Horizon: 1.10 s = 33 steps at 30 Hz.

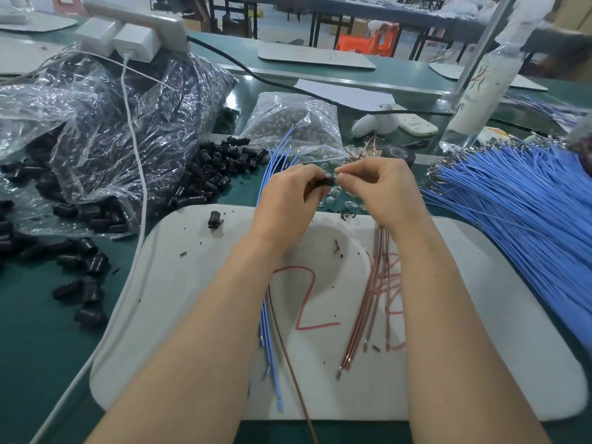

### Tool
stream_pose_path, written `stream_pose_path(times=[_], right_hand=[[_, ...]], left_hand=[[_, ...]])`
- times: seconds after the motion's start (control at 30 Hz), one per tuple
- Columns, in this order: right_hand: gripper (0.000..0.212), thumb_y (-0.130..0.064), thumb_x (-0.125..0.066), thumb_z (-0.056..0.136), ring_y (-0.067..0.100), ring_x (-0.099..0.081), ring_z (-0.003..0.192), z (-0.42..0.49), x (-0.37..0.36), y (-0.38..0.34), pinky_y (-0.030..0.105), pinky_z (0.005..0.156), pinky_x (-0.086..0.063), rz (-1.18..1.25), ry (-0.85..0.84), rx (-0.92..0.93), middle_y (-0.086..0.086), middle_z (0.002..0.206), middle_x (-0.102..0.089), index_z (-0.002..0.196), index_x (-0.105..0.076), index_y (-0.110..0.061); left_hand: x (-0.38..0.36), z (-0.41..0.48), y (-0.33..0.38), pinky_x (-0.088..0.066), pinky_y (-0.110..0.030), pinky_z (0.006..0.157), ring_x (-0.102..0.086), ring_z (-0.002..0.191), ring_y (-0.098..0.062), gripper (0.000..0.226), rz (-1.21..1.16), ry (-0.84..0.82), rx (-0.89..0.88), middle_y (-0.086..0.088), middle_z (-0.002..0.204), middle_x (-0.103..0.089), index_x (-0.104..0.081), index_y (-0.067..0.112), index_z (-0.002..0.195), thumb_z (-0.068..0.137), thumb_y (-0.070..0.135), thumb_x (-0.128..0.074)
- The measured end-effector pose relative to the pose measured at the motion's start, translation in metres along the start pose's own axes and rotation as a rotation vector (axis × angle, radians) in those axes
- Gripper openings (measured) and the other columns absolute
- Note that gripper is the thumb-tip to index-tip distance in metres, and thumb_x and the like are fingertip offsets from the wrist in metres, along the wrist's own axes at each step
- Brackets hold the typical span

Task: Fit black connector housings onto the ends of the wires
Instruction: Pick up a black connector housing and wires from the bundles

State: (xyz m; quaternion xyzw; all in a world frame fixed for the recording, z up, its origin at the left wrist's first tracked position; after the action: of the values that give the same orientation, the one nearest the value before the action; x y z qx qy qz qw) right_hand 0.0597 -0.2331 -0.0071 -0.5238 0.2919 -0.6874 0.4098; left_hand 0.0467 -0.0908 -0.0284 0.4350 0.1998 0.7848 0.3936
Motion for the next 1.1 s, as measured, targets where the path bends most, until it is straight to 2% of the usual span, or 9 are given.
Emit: stream_pose_path(times=[0.23,0.4,0.53,0.6,0.7,0.77,0.83,0.97,1.1], right_hand=[[0.009,-0.01,-0.07,0.084,0.008,-0.064,0.074,0.0,-0.004,0.001,0.024,0.08,-0.054,0.006,-0.005,-0.004,-0.002,0.078,-0.069,0.086,-0.072,-0.018],[0.013,-0.011,-0.07,0.084,0.007,-0.066,0.075,0.0,-0.007,0.004,0.025,0.081,-0.054,0.034,-0.001,-0.018,-0.007,0.077,-0.07,0.081,-0.07,-0.024],[0.014,-0.013,-0.067,0.086,0.011,-0.066,0.08,0.003,-0.004,0.009,0.031,0.085,-0.055,0.161,0.15,-0.08,-0.004,0.081,-0.07,0.081,-0.067,-0.026],[0.011,-0.012,-0.065,0.086,0.012,-0.064,0.082,0.002,0.002,0.015,0.034,0.087,-0.054,0.174,0.243,-0.132,-0.003,0.084,-0.069,0.084,-0.066,-0.022],[0.012,-0.007,-0.061,0.084,0.013,-0.061,0.083,0.002,0.002,0.021,0.033,0.088,-0.051,-0.033,0.28,-0.176,0.0,0.087,-0.067,0.091,-0.067,-0.015],[0.016,-0.004,-0.058,0.083,0.016,-0.061,0.086,0.005,-0.007,0.019,0.028,0.085,-0.049,-0.187,0.218,-0.156,0.004,0.092,-0.069,0.093,-0.068,-0.012],[0.018,-0.005,-0.056,0.085,0.019,-0.062,0.09,0.01,-0.018,0.015,0.032,0.084,-0.05,-0.294,0.136,-0.139,0.005,0.096,-0.07,0.096,-0.068,-0.013],[0.023,-0.006,-0.051,0.088,0.027,-0.06,0.099,0.025,-0.032,0.013,0.041,0.09,-0.049,-0.414,0.043,-0.163,0.007,0.103,-0.068,0.1,-0.067,-0.018],[0.025,-0.004,-0.049,0.091,0.029,-0.057,0.104,0.035,-0.041,0.01,0.044,0.092,-0.047,-0.429,0.062,-0.138,0.008,0.109,-0.066,0.104,-0.067,-0.015]], left_hand=[[0.0,-0.001,-0.004,-0.041,-0.02,0.068,-0.047,0.064,-0.003,0.012,-0.018,-0.005,0.025,0.005,0.079,-0.062,-0.07,0.012,0.095,0.085,0.01,-0.065],[-0.001,-0.001,-0.002,-0.049,-0.034,0.073,-0.053,0.07,-0.015,0.011,-0.016,-0.012,0.046,0.002,0.081,-0.064,-0.069,0.011,0.095,0.085,0.01,-0.065],[0.004,0.0,-0.005,-0.05,-0.039,0.078,-0.061,0.08,-0.022,0.011,-0.043,0.047,0.133,-0.003,0.086,-0.068,-0.066,0.009,0.097,0.088,0.014,-0.063],[0.012,-0.001,-0.007,-0.051,-0.033,0.077,-0.061,0.076,-0.015,0.01,-0.067,0.125,0.17,0.001,0.082,-0.066,-0.065,0.008,0.096,0.09,0.015,-0.062],[0.031,0.0,-0.008,-0.044,-0.007,0.068,-0.057,0.07,0.004,0.004,-0.188,0.298,0.237,0.015,0.078,-0.062,-0.062,0.017,0.094,0.092,0.02,-0.06],[0.041,0.003,-0.008,-0.047,-0.012,0.072,-0.061,0.075,0.0,0.004,-0.313,0.391,0.299,0.012,0.08,-0.065,-0.06,0.02,0.093,0.093,0.024,-0.059],[0.048,0.008,-0.006,-0.049,-0.018,0.074,-0.063,0.073,-0.004,0.007,-0.424,0.438,0.346,0.007,0.079,-0.068,-0.06,0.018,0.095,0.093,0.025,-0.058],[0.059,0.027,0.003,-0.046,-0.017,0.063,-0.057,0.056,0.003,0.017,-0.566,0.433,0.359,0.007,0.066,-0.066,-0.061,0.01,0.1,0.094,0.026,-0.056],[0.064,0.046,0.007,-0.045,-0.015,0.058,-0.058,0.052,0.003,0.02,-0.545,0.417,0.37,0.004,0.065,-0.067,-0.063,0.007,0.098,0.094,0.025,-0.057]])
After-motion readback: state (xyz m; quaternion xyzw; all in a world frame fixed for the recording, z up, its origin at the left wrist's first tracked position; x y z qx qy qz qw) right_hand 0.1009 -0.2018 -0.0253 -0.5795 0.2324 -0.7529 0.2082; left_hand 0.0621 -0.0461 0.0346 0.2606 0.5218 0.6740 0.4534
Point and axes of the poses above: each hand's wrist, its own z-axis towards the middle knuckle, its own x-axis out of the back of the hand, y = z × x, the point moved 5 cm from there along z, towards the middle knuckle
